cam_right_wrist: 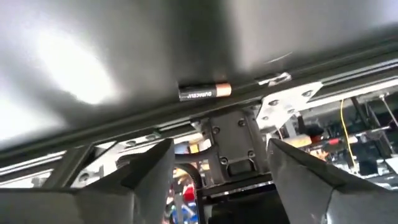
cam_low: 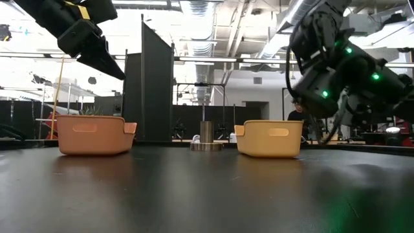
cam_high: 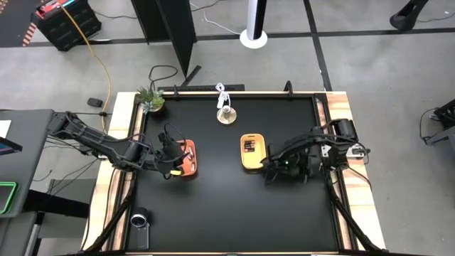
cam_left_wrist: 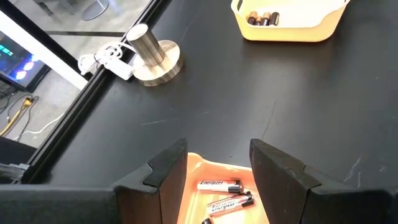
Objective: Sort batteries
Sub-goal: Put the black battery into the yellow bin
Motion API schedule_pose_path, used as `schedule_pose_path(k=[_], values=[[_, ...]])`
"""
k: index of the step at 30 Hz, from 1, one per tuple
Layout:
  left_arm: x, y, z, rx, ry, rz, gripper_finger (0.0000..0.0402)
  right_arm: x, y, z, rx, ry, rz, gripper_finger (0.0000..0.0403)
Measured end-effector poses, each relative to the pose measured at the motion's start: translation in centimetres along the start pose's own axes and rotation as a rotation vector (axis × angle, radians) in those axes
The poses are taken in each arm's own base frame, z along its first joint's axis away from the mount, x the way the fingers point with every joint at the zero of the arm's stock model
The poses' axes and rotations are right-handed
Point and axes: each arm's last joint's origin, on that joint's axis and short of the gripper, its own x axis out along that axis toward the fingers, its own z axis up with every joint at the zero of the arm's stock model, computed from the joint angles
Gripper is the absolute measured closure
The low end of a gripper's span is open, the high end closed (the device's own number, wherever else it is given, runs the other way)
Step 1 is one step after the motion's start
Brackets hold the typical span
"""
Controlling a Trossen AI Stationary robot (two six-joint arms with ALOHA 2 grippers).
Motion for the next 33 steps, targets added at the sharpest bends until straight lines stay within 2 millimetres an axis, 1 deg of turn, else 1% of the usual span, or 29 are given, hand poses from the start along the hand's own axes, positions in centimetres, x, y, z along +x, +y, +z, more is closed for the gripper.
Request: schedule_pose_path(k=[4, 8, 12, 18, 24, 33], values=[[-0.1, -0.1, 0.0, 0.006, 0.000, -0.013, 0.0233, 1.1, 0.0, -0.1, 0.002, 0.034, -0.005, 0.0120], [-0.2, -0.2, -0.1, 0.012, -0.001, -0.019, 0.0233, 1.7, 0.7, 0.2, -0.005, -0.001, 0.012, 0.0120], [-0.2, -0.2, -0.1, 0.013, 0.000, -0.020, 0.0233, 2.4, 1.2, 0.4, 0.071, -0.031, 0.014, 0.0120], [-0.2, -0.3, -0.1, 0.013, 0.000, -0.022, 0.0233, 4.0, 1.9, 0.2, 0.113, -0.018, 0.012, 0.0120], [-0.2, -0.3, -0.1, 0.013, 0.000, -0.023, 0.0233, 4.6, 2.7, 0.3, 0.119, -0.060, -0.004, 0.0120], [-0.2, -0.3, -0.1, 0.012, 0.000, -0.023, 0.0233, 4.7, 3.3, 0.1, 0.110, -0.100, -0.079, 0.0120]])
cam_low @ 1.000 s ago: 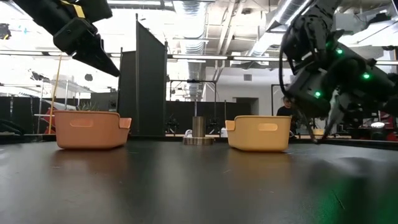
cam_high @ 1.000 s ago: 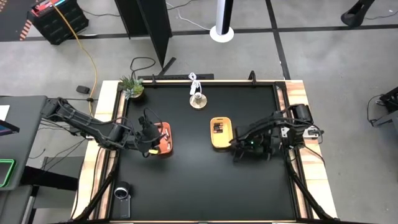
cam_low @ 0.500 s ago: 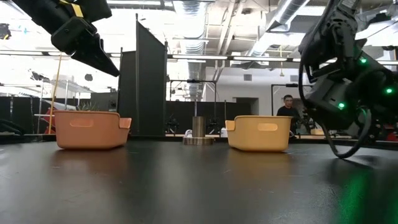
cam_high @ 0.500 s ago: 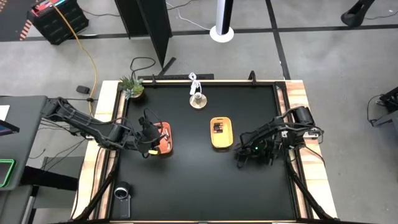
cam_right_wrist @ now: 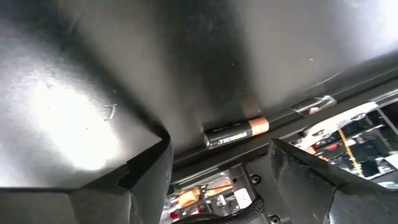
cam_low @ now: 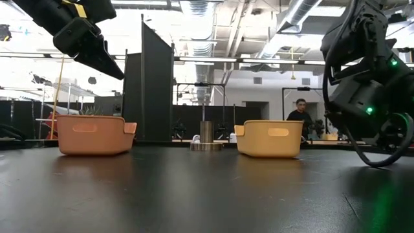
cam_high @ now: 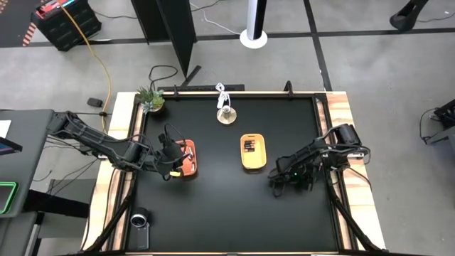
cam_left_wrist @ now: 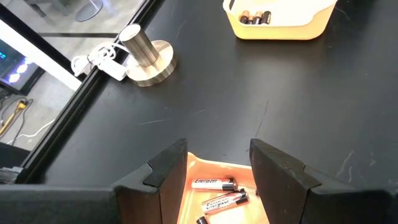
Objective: Sort batteries
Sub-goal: Put the black battery into the yellow bin
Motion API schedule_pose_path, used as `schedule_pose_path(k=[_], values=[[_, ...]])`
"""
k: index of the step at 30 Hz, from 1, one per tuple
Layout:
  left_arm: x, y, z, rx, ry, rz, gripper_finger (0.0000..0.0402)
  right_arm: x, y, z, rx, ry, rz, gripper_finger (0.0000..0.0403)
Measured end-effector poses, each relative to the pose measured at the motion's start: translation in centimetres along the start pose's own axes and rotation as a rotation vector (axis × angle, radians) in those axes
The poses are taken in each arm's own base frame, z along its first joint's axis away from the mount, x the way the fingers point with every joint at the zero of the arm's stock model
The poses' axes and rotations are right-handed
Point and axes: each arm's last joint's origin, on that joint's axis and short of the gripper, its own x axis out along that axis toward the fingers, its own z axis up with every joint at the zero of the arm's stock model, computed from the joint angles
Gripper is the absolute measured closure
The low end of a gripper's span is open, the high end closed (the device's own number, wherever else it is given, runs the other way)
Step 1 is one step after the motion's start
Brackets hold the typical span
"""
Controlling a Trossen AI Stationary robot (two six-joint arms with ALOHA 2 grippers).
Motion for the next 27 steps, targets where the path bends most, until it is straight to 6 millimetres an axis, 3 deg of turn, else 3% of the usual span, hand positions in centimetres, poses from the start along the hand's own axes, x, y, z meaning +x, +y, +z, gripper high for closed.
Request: schedule_pose_path(k=[11, 27], values=[[0.0, 0.0, 0.0, -0.002, -0.001, -0.001, 0.0233, 2.0, 0.5, 2.0, 0.012, 0.171, -0.135, 0.0121], [0.0, -0.1, 0.0, -0.002, 0.005, -0.019, 0.0233, 1.8, 0.1, 2.0, -0.116, 0.144, -0.092, 0.0122]])
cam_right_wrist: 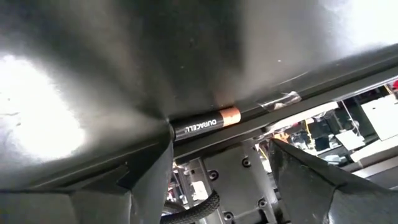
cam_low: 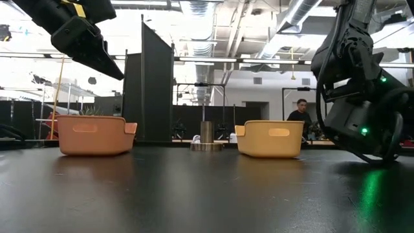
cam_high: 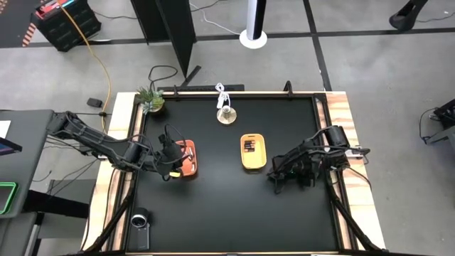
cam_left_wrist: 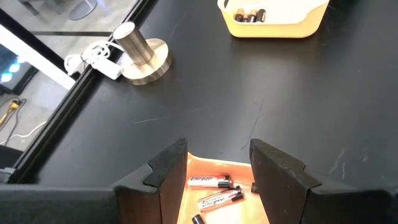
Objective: Sort batteries
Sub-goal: Put the black battery into the yellow bin
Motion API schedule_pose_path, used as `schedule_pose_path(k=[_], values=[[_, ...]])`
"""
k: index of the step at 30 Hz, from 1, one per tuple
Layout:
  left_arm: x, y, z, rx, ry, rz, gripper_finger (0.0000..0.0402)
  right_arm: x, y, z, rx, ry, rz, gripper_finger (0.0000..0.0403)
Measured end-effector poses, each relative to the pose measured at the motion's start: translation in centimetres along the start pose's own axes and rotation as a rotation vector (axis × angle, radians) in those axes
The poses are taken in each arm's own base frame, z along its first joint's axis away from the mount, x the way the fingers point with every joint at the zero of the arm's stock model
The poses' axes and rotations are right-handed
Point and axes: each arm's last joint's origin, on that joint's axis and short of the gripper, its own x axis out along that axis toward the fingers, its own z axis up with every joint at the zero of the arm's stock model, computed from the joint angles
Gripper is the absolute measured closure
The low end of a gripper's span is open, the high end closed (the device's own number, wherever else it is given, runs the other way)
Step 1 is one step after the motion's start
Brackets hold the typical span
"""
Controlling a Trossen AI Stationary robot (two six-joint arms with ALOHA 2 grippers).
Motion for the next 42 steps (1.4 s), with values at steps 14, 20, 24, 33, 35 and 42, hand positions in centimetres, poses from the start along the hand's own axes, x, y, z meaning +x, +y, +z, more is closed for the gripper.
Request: schedule_pose_path(k=[14, 20, 24, 33, 35, 42], values=[[0.0, 0.0, 0.0, 0.000, 0.000, 0.000, 0.0233, 0.0, -0.8, 0.2, -0.082, 0.030, 0.058, 0.0174], [0.0, 0.0, 0.0, 0.001, 0.000, 0.001, 0.0233, 0.0, -1.3, 0.3, -0.081, 0.046, 0.089, 0.0250], [0.0, 0.0, 0.0, 0.001, 0.000, 0.001, 0.0233, 0.0, -1.4, 0.4, -0.067, 0.049, 0.095, 0.0293], [0.0, 0.0, 0.0, 0.001, 0.000, 0.001, 0.0233, -0.4, -1.1, 0.2, -0.010, 0.055, 0.075, 0.0391], [0.0, 0.0, 0.0, 0.000, 0.000, 0.001, 0.0233, -0.7, -1.3, 0.0, 0.038, 0.053, 0.075, 0.0396], [0.0, 0.0, 0.0, 0.000, 0.000, 0.001, 0.0233, -3.3, -1.9, -2.2, 0.323, -0.099, 0.194, 0.0334]])
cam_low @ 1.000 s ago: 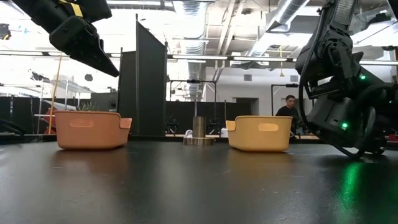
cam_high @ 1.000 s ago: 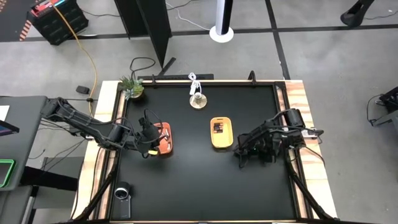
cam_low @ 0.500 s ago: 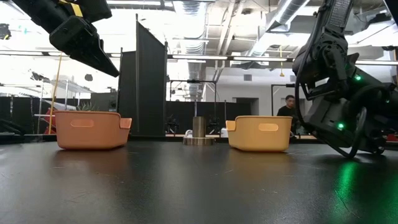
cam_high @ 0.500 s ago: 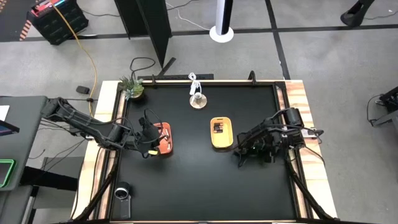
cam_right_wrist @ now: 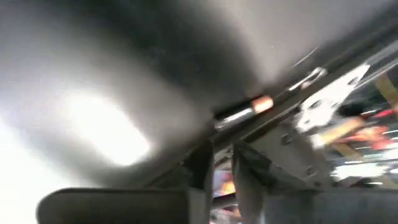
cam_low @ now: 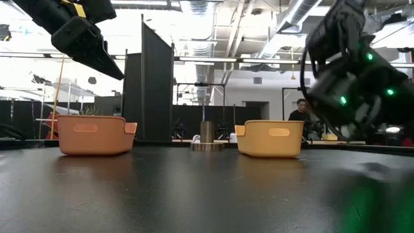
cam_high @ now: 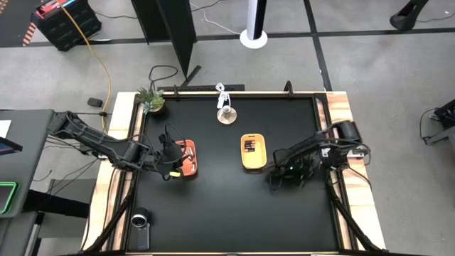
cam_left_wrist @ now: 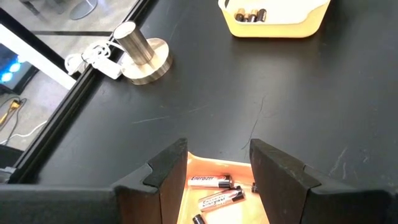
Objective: Sort batteries
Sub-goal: Put the black battery into the yellow bin
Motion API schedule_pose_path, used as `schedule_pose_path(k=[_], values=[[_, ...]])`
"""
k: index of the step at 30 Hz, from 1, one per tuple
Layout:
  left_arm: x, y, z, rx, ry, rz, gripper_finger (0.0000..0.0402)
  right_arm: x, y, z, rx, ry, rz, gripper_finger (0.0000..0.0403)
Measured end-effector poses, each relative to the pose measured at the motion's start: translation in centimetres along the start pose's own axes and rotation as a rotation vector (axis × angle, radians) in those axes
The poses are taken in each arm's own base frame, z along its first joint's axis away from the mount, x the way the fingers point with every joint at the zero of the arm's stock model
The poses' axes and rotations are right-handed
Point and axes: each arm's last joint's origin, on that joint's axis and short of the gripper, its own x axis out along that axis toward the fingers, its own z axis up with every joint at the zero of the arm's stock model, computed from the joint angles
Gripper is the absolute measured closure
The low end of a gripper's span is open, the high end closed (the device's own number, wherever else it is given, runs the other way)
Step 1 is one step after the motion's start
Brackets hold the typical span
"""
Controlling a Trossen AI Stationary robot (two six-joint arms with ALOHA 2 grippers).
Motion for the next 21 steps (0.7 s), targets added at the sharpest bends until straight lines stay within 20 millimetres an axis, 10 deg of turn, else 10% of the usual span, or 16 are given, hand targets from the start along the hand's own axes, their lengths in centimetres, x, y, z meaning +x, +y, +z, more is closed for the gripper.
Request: schedule_pose_path(k=[11, 21], values=[[0.0, 0.0, 0.0, 0.000, 0.000, 0.000, 0.0233, -2.8, 0.0, -2.7, 0.617, -0.323, 0.302, 0.0222], [-0.2, -0.2, -0.1, 0.013, -0.003, -0.012, 0.0233, 0.2, 2.4, -5.4, 0.978, -0.355, 0.296, 0.0216]])
